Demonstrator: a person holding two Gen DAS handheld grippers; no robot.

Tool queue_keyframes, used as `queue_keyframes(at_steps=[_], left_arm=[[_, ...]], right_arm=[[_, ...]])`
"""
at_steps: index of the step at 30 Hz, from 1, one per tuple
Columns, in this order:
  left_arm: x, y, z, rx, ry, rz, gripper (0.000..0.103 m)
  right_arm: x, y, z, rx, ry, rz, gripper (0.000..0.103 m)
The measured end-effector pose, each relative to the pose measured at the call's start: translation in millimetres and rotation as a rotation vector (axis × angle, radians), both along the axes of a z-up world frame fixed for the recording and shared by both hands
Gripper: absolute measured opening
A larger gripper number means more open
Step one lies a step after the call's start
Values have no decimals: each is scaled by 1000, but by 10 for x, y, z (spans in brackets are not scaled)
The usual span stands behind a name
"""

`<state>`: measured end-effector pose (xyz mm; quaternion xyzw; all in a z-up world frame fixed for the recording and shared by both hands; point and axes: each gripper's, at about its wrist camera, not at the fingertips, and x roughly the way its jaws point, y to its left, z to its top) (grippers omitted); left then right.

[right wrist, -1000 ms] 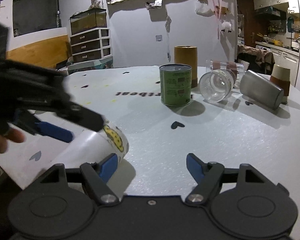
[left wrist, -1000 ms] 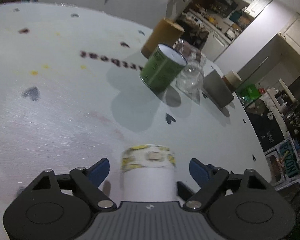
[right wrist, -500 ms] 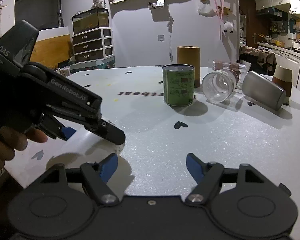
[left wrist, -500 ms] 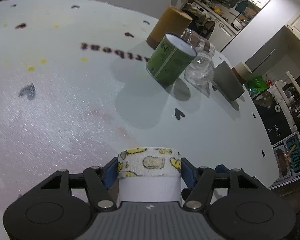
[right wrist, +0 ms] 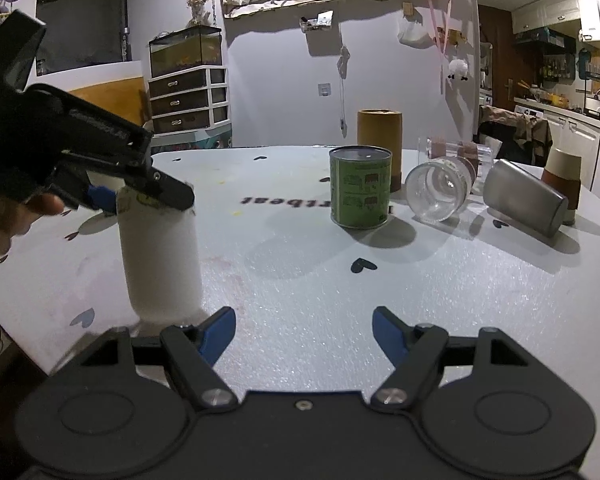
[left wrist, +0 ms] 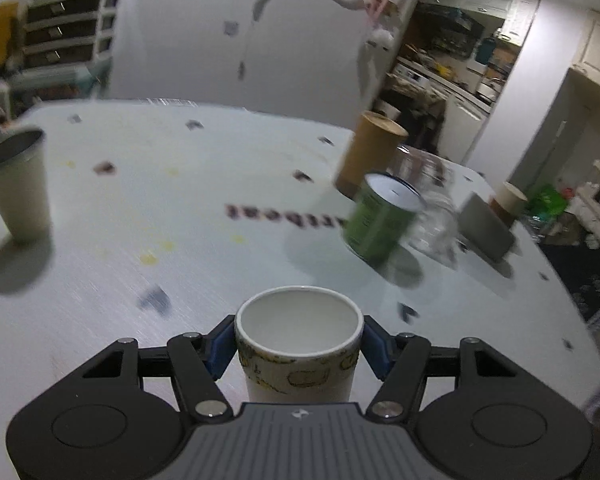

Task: Flip cup upright
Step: 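Carry the upright cup with the left tool beside the grey metal tumbler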

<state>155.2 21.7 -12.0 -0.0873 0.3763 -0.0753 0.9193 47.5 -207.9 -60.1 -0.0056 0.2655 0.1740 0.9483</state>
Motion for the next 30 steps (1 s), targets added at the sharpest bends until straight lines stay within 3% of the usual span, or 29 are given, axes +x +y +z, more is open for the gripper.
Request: queue_keyframes(at_steps=[9, 14, 20, 23, 30], left_arm=[[365, 235, 203, 203, -221, 186, 65], [602, 510, 225, 208, -273, 296, 65], [852, 890, 74, 171, -254, 437, 65], [912, 1021, 5, 151, -261, 470, 65], [992, 1071, -87, 215, -327, 489, 65]], right_arm=[[2, -6, -19, 0, 5, -8, 76], [-1, -9, -24, -5, 7, -13, 76], [6, -14, -32, -8, 8, -17, 76], [3, -15, -33, -16, 8, -19, 76], [1, -7, -45, -29, 9, -19, 76]])
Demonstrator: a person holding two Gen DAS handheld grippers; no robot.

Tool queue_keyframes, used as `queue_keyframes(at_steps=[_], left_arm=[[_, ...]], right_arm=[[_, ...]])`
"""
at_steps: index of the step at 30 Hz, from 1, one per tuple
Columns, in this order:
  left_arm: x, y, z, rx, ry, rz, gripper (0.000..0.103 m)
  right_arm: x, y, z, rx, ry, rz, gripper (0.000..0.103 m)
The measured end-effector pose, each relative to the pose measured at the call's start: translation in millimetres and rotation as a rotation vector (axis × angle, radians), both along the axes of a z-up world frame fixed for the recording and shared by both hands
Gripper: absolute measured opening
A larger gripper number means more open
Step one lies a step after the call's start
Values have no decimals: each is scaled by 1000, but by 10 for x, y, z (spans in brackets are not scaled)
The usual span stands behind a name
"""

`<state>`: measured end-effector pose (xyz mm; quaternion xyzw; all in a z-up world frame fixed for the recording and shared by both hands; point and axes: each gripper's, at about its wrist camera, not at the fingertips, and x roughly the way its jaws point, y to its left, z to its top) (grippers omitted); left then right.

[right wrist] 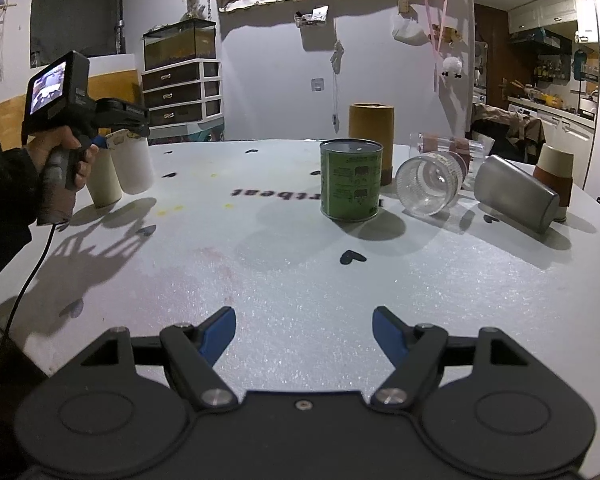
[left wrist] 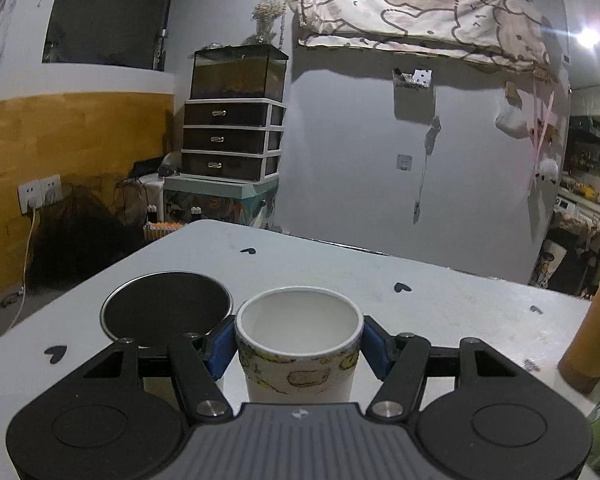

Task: Flip cup upright
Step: 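Carry the upright cup with the left tool beside the grey metal tumbler, then set the cup down upright, open the left tool and withdraw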

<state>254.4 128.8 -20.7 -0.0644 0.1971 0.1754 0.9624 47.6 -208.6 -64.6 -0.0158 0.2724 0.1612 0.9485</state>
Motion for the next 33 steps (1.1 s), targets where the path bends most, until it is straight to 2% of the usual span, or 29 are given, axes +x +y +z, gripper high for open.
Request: queue_keyframes(at_steps=[4, 9, 12, 14, 16, 21, 23, 26, 33], left_arm=[[55, 4, -99, 18, 26, 4, 65], [40, -19, -158, 54, 9, -8, 65], [33, 14, -146, 29, 11, -4, 66], [22, 43, -140, -3, 20, -16, 73], [10, 56, -144, -25, 25, -19, 74], [-27, 56, -138, -38, 38, -17, 76], [-53, 67, -132, -55, 45, -15, 80], [-153, 72, -107, -80, 47, -22, 88], [-586, -2, 7, -63, 36, -96, 91]], right_arm=[[-7, 3, -9, -3, 1, 1, 76], [-4, 6, -17, -5, 6, -1, 76], [-3, 15, -21, -4, 6, 1, 76], [-5, 23, -22, -5, 6, 4, 76], [-7, 31, -22, -6, 5, 5, 76], [6, 29, -20, -6, 6, 5, 76], [9, 30, -19, -5, 4, 5, 76], [8, 34, -20, -4, 0, 6, 76], [-28, 62, 52, 25, -30, 22, 76]])
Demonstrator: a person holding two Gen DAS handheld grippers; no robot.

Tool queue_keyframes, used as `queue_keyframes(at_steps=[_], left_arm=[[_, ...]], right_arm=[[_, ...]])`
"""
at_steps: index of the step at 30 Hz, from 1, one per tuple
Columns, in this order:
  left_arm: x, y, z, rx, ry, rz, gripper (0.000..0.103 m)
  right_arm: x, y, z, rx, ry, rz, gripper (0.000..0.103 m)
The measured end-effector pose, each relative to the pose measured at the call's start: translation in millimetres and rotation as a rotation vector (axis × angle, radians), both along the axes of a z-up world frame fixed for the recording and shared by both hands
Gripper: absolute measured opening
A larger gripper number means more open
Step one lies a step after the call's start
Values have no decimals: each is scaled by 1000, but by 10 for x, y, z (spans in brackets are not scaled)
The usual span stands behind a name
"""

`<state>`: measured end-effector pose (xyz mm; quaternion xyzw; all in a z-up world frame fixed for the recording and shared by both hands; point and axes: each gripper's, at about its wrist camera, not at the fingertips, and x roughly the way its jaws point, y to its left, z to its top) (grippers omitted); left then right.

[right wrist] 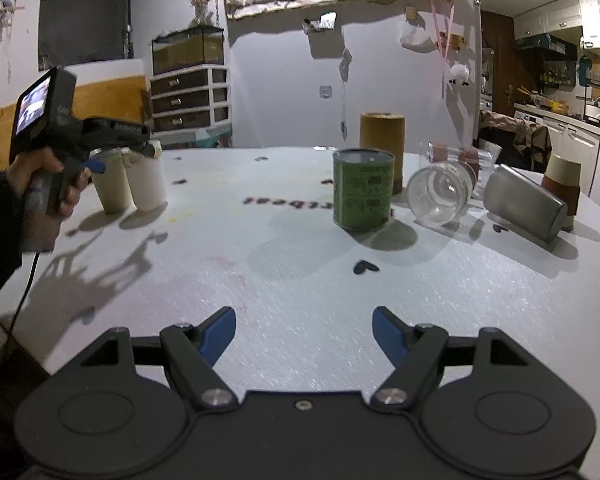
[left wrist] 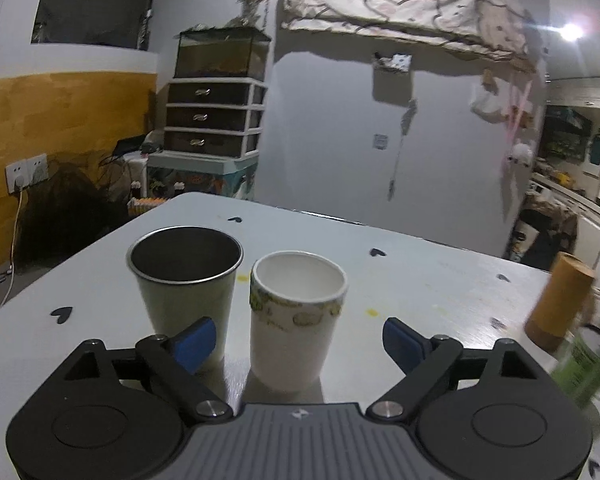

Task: Flip cup upright

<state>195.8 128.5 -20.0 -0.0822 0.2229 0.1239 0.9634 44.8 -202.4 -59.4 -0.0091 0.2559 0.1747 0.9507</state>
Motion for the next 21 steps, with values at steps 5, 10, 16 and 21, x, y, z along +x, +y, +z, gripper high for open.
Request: queue_keyframes(at_steps=[5, 10, 16, 21], left_arm=[[-495, -167, 137, 56, -52, -72, 97], [-942, -298, 245, 88, -95, -104, 101], [-1396, -454, 256, 119, -105, -107, 103], [-1623, -566, 176, 119, -86, -94, 103]], right_arm=[[-59, 8, 124, 45, -48, 16, 76], [-115, 27, 280, 60, -100, 22, 77], [-129, 23, 433, 66, -140, 8, 86], [-168, 33, 490, 65, -162, 3, 101]])
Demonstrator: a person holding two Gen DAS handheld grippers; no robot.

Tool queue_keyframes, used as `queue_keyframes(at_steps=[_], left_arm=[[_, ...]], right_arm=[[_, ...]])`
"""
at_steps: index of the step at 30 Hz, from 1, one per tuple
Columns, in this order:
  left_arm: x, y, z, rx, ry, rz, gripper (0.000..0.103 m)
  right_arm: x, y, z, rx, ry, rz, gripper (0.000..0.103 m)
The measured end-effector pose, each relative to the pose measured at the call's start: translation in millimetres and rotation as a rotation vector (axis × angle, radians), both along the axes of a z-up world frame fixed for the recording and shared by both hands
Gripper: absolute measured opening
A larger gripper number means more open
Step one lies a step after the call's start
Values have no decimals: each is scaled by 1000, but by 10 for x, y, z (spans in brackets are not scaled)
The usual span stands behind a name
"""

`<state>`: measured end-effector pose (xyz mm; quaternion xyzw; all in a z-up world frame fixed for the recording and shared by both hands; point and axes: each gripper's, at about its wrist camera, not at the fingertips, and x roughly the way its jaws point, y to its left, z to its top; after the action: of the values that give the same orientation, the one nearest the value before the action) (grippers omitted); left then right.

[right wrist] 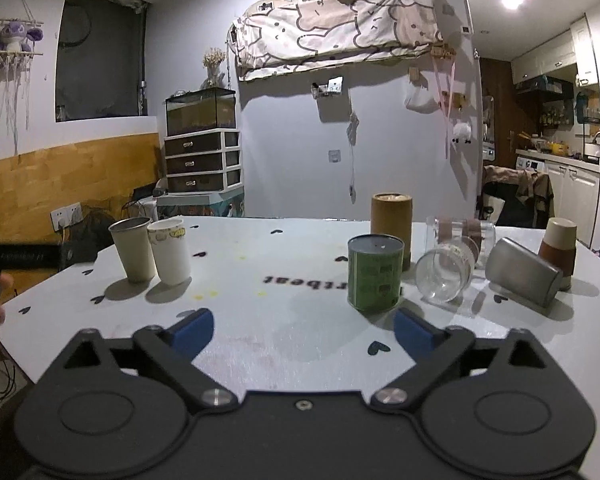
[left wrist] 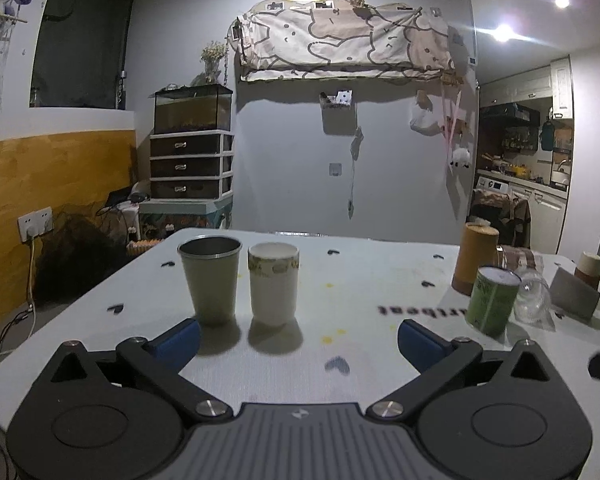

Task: Flip cup upright

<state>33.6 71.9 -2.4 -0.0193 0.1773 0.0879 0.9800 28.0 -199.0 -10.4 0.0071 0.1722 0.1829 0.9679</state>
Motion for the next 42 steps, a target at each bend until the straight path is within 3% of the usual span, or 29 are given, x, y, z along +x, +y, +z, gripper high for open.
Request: queue_keyframes(at_steps=[17, 42], left_arm=[[-377, -309, -186, -6, 45, 1, 103], [-402, -358, -179, 1, 45, 2, 103]], right_arm=[[-71, 65, 15, -48, -16, -24, 103], [-96, 38, -11, -63, -4, -40, 103]])
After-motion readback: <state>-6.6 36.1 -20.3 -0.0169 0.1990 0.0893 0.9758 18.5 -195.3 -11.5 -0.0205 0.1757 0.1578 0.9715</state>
